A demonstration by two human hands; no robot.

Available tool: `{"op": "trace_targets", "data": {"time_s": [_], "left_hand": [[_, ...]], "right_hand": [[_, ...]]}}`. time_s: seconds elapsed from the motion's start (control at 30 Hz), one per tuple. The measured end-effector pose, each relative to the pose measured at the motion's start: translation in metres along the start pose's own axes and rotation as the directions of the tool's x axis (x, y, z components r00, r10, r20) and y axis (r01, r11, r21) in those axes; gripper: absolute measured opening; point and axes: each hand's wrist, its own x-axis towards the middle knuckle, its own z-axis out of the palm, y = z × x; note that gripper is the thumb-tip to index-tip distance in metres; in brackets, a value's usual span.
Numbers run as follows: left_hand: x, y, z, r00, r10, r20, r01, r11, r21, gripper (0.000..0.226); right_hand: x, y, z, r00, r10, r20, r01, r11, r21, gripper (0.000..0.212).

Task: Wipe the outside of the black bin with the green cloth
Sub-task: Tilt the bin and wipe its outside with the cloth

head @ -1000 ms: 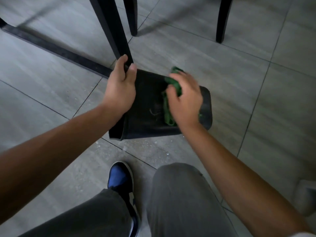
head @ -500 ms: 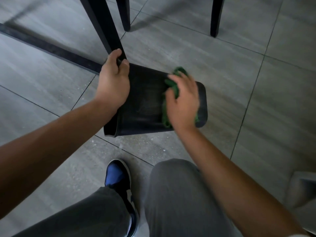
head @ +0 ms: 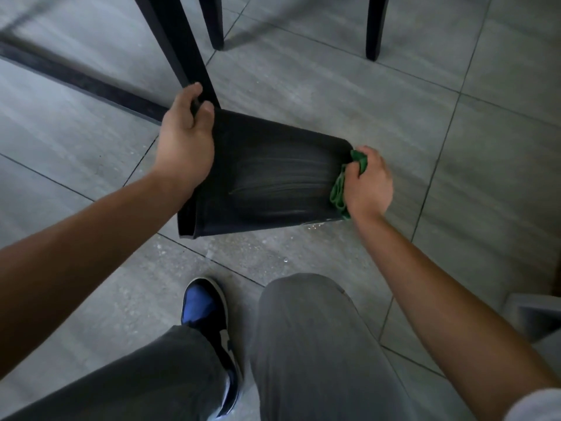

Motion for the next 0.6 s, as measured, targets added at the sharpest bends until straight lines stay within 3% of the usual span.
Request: {"op": "trace_targets", "data": {"time_s": [0.13,0.27,0.4,0.5,0.6], "left_hand": [[-0.001,0.002,0.0,1.0,0.011,0.021,-0.01,1.0,-0.027,0.048],[0.007,-0.012,-0.006,0.999,0.03,0.031,-0.03,1.0,0.006,0.046],[0.009,-0.019,-0.006,0.999,0.039,0.0,-0.039,0.999,-0.017,0.046],[0.01,-0.021,-0.005,0.999,0.039,-0.015,-0.039,0.999,-0.012,0.044],[0.01,-0.025,-0.007,0.999,0.034,-0.024,-0.034,0.999,-0.014,0.042]], "right_hand": [[0.007,-0.004,-0.019,0.996,-0.085,0.027,0.085,0.996,0.017,0.037],[0.019,-0.031,-0.045,0.961,-0.231,-0.152,0.264,0.93,0.256,0.045],[0.025,-0.056,-0.049,0.951,-0.159,-0.265,0.248,0.905,0.347,0.039],[-0.009,-0.047,-0.035,0.974,-0.144,-0.172,0.203,0.891,0.405,0.03],[-0.03,-0.023,-0.025,0.988,0.007,-0.156,0.071,0.871,0.487,0.031]]}}
